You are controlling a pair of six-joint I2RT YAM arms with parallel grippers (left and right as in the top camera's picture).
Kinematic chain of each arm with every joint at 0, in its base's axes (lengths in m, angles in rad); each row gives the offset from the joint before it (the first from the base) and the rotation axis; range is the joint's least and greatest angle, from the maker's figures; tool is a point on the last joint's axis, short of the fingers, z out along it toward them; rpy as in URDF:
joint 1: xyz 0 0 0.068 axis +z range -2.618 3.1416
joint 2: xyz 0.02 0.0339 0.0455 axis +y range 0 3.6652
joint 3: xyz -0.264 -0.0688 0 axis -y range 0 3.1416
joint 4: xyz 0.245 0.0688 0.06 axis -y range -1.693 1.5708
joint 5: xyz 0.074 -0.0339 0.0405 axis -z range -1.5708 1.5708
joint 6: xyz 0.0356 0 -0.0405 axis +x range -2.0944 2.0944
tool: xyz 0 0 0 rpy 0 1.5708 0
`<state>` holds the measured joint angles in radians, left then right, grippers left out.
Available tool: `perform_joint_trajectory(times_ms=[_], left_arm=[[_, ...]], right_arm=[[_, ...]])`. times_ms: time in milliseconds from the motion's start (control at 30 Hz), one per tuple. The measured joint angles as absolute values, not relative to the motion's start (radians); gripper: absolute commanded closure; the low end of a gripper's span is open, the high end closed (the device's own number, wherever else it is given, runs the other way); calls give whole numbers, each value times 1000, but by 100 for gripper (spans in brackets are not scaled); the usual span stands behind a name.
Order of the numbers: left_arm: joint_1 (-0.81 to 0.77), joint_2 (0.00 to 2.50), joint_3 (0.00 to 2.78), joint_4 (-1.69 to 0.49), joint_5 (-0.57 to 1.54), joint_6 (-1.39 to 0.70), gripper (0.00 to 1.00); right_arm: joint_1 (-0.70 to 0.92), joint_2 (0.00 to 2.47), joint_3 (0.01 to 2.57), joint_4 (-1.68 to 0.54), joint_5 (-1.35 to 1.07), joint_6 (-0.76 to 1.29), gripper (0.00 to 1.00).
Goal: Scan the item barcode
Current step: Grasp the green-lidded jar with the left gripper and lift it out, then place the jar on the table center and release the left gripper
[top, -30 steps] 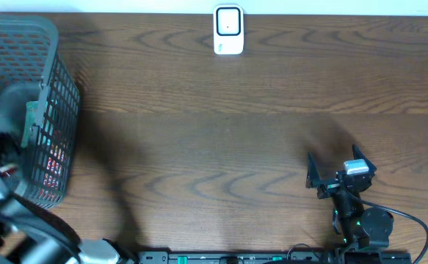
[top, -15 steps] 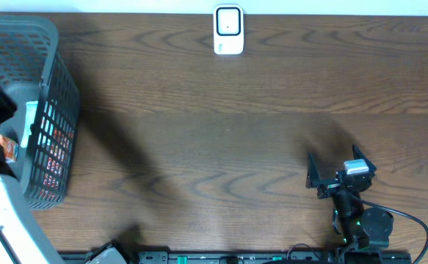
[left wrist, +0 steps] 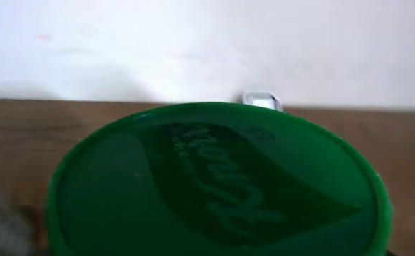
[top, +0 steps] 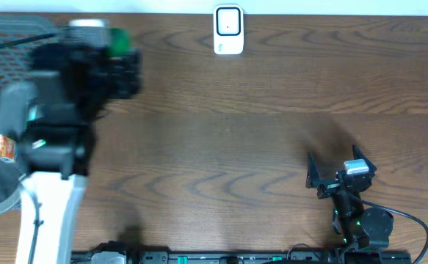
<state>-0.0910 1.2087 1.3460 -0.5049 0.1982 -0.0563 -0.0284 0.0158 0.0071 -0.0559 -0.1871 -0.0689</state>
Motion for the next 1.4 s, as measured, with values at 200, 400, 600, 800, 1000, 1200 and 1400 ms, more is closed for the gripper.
perform_joint_trajectory(times_ms=[200,400,600,800,1000,1200,1400], left_arm=[[-366,1359,1346,-405,1,-80,37],[-541,1543,1345,-357,-189,-187,37],[-647,1698,1294,-234,-369,-368,37],[-765,1747,1109,-31,-566,-572,36],[-840,1747,898,171,-687,-704,35],[-837,1747,795,281,-726,-742,31],[-835,1783,795,350,-756,-738,31]], right_arm=[[-28,16,7,-56,-187,-69,1],[-28,16,7,-56,-187,-69,1],[-28,16,7,-56,-187,-69,1],[-28,16,7,-56,-187,-69,1],[-28,16,7,-56,-187,-69,1],[-28,16,7,-56,-187,-69,1],[-28,16,7,-56,-187,-69,1]])
